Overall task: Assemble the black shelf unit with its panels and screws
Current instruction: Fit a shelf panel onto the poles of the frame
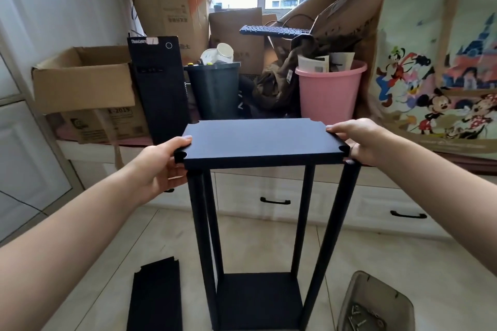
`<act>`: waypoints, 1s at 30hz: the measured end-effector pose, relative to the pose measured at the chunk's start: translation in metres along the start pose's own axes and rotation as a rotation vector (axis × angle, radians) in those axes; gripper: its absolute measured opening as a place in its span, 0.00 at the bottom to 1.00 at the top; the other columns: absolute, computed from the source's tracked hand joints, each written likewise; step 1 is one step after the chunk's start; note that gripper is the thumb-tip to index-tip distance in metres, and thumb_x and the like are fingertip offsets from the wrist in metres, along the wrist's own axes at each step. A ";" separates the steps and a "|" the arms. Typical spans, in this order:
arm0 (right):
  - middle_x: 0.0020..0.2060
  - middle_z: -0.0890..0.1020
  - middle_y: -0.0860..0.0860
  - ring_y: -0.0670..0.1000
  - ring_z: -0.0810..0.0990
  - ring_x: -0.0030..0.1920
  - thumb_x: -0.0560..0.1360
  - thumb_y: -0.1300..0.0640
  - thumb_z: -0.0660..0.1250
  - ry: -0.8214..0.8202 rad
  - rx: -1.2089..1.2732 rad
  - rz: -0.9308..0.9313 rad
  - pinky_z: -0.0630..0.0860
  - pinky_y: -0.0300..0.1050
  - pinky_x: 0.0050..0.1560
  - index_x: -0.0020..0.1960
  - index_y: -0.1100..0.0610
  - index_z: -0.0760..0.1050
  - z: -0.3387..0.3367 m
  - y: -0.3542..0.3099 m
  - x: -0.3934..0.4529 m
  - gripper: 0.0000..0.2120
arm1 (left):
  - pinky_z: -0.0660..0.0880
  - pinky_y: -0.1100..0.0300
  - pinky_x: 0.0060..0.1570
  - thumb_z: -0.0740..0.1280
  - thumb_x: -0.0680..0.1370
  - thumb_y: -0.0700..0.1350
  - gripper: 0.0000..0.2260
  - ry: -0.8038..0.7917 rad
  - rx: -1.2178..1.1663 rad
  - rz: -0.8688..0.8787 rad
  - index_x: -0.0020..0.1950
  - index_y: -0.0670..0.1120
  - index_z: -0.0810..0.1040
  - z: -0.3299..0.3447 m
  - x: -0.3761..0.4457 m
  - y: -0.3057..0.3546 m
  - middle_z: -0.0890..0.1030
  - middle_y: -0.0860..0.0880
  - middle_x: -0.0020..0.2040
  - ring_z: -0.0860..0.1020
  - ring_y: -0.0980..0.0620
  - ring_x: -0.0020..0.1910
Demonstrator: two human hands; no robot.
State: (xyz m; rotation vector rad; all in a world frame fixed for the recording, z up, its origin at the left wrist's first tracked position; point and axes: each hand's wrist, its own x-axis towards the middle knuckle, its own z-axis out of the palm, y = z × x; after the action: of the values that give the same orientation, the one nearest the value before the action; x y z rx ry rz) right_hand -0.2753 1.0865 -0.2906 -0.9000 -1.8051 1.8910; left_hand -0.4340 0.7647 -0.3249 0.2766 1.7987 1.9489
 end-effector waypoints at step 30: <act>0.47 0.80 0.57 0.55 0.77 0.43 0.77 0.62 0.69 0.013 -0.018 -0.004 0.69 0.45 0.44 0.57 0.65 0.77 -0.019 0.039 0.037 0.10 | 0.74 0.51 0.62 0.66 0.81 0.54 0.14 0.060 -0.039 -0.122 0.59 0.45 0.77 0.026 0.030 -0.001 0.79 0.45 0.53 0.77 0.46 0.54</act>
State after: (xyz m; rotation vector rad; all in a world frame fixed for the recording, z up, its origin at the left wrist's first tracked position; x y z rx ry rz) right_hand -0.2836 1.1208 -0.3358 -0.9124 -1.8181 1.8650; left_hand -0.4477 0.8019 -0.3274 0.0936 1.7687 1.9229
